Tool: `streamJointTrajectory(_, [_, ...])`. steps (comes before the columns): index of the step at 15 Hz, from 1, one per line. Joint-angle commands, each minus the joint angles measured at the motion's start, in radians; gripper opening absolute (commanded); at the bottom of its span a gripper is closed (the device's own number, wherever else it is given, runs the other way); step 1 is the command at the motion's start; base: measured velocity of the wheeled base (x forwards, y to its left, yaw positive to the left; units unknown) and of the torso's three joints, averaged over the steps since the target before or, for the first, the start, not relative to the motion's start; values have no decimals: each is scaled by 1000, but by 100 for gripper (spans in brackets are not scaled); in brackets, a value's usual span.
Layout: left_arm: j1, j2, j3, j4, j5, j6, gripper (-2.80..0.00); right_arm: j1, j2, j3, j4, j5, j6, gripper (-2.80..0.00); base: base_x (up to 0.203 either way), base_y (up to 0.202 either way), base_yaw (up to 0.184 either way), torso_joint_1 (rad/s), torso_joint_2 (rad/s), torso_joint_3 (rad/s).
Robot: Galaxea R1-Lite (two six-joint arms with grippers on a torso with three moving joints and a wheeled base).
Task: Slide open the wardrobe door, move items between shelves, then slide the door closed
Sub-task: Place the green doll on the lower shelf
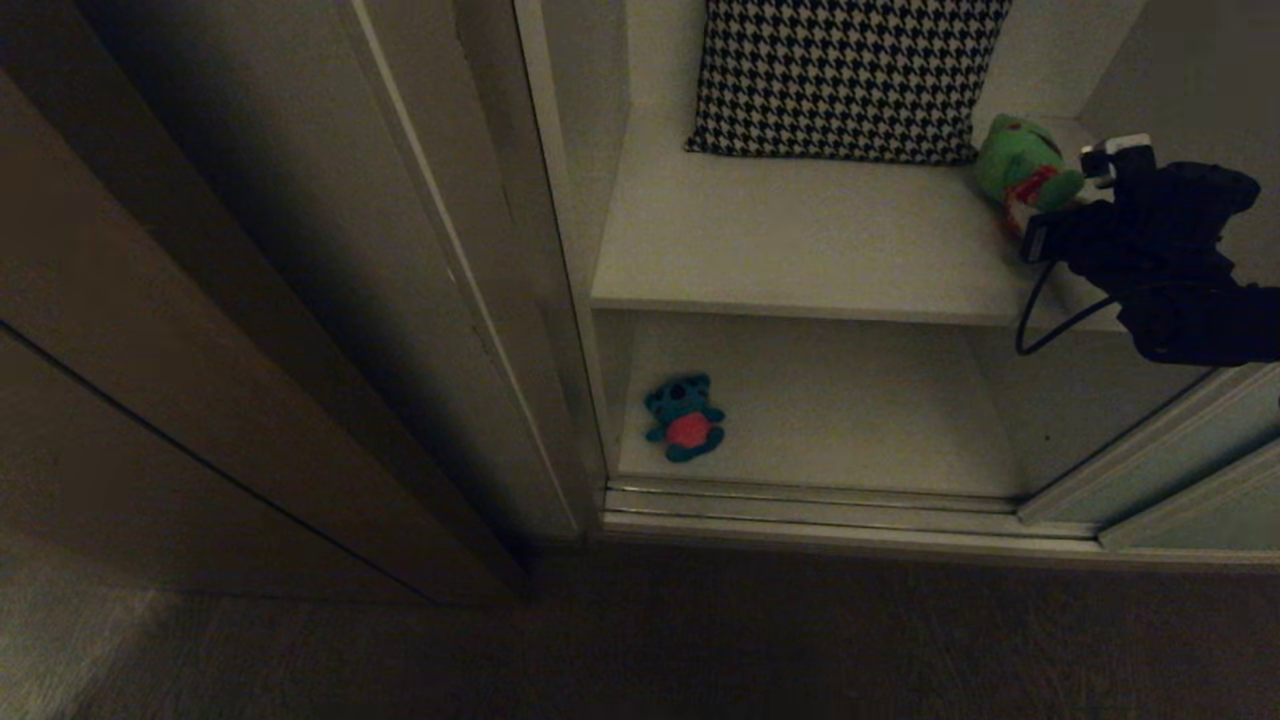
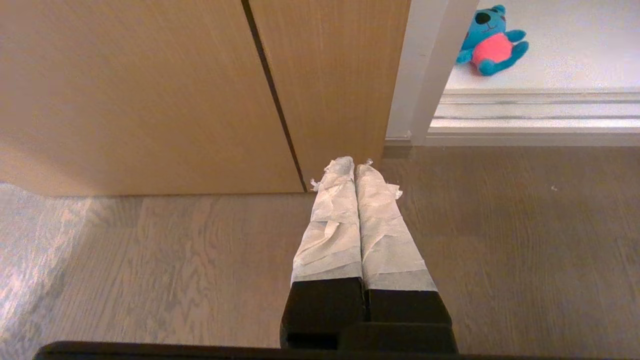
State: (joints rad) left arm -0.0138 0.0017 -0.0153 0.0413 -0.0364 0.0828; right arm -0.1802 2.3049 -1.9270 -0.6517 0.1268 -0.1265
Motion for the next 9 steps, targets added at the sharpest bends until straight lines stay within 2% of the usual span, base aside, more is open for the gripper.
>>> streamJointTrajectory(1, [0,1,0,0,0,0,-280,-4,-4,-1,-4,1,1,-280,0,0,0,0,0,0])
streamJointTrajectory(5, [0,1,0,0,-1,0,-280,-9,-37,33,-19,-1,5,-280,0,0,0,0,0,0])
streamJointTrajectory(9, [0,1,0,0,-2,2,-280,-15,-151,199,-61,1,22,-280,0,0,0,0,0,0])
